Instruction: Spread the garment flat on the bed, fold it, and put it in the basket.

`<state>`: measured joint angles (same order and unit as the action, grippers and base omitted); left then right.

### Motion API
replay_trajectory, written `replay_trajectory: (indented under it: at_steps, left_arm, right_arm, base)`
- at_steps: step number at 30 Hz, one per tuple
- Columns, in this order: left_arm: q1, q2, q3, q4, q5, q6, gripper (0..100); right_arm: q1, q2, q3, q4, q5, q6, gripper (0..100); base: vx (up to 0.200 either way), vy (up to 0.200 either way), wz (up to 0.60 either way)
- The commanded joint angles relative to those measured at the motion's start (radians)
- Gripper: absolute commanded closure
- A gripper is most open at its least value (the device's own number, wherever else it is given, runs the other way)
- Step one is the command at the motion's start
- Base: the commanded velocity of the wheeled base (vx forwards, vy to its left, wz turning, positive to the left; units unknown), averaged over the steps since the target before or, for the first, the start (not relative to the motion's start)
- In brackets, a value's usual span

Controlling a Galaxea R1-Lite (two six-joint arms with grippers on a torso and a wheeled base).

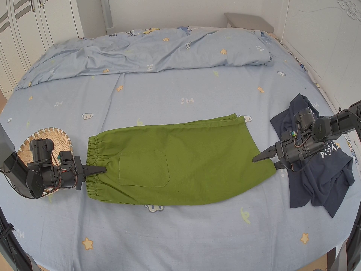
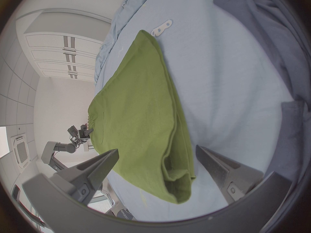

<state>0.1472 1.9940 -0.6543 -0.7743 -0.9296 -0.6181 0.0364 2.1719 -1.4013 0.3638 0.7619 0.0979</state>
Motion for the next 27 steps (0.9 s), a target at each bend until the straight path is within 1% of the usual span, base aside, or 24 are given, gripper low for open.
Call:
replay_trajectory:
  at_steps: [1, 5, 8, 13, 14, 19, 27]
  left_arm:
    - [-0.002, -0.003, 0.001, 0.000, 0.000, 0.000, 100]
    - [-0.003, -0.004, 0.002, 0.000, 0.000, 0.000, 100]
    - [-0.003, -0.004, 0.004, 0.001, 0.000, 0.000, 100]
    - [0.002, -0.004, -0.001, 0.006, -0.002, -0.002, 100]
    - [0.002, -0.004, -0.001, 0.006, -0.002, -0.002, 100]
    - [0.006, -0.003, -0.007, 0.009, -0.003, -0.002, 100]
    - [0.006, -0.004, -0.011, 0.018, -0.008, -0.015, 100]
  right_arm:
    - [0.008, 0.042, -0.024, 0.001, 0.004, 0.002, 0]
    - [0.013, 0.057, -0.042, 0.001, 0.010, 0.005, 0]
    - [0.017, 0.077, -0.064, 0.006, 0.037, 0.008, 0]
    - [0.013, 0.089, -0.108, 0.056, 0.071, 0.010, 0]
    - [0.013, 0.089, -0.110, 0.058, 0.073, 0.010, 100]
    - [-0.007, 0.111, -0.134, 0.079, 0.108, 0.008, 100]
    - [-0.020, 0.105, -0.139, 0.079, 0.109, 0.008, 100]
  base:
    - [0.000, 0.000, 0.00]
    - [0.000, 0.000, 0.00]
    - [0.000, 0.000, 0.00]
    - [0.000, 0.000, 0.00]
    - [0.000, 0.000, 0.00]
    - [0.000, 0.000, 0.00]
    - [0.000, 0.000, 0.00]
